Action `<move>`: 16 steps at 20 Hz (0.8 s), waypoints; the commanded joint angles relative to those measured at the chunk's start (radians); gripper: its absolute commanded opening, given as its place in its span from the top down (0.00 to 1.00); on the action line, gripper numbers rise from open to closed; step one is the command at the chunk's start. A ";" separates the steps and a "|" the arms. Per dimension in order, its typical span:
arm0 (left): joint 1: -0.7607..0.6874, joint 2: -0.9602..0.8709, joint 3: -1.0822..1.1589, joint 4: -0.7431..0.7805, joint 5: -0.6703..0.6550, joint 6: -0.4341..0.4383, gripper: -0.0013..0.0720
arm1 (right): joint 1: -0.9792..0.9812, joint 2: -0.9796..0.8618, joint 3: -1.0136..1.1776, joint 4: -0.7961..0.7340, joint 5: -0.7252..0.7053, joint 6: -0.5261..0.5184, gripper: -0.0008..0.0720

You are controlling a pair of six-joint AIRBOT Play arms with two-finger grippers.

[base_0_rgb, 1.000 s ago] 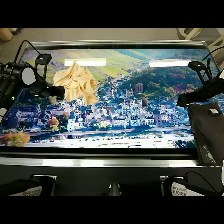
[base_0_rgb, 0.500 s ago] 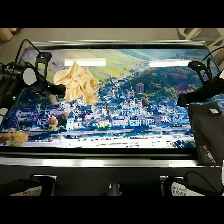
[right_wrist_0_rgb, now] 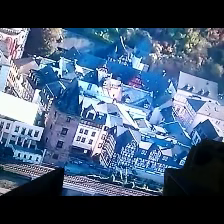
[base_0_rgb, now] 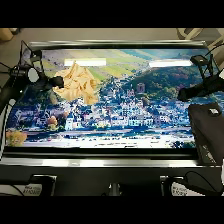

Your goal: Fold the shirts.

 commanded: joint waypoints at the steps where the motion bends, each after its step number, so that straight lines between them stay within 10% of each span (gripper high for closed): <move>1: 0.140 -0.146 0.014 -0.283 0.029 -0.029 0.00 | 0.000 -0.012 0.001 0.003 -0.027 -0.001 0.05; 10: 0.134 -0.335 0.014 -0.545 0.211 0.072 0.00 | 0.000 -0.055 0.001 0.118 -0.059 -0.001 0.08; 13: 0.126 -0.323 0.016 -0.589 0.207 0.079 0.94 | 0.000 -0.049 0.004 0.178 -0.061 -0.011 0.08; 16: 0.114 -0.200 0.016 -0.679 0.203 0.337 0.95 | 0.000 -0.018 0.041 0.154 -0.082 -0.063 0.08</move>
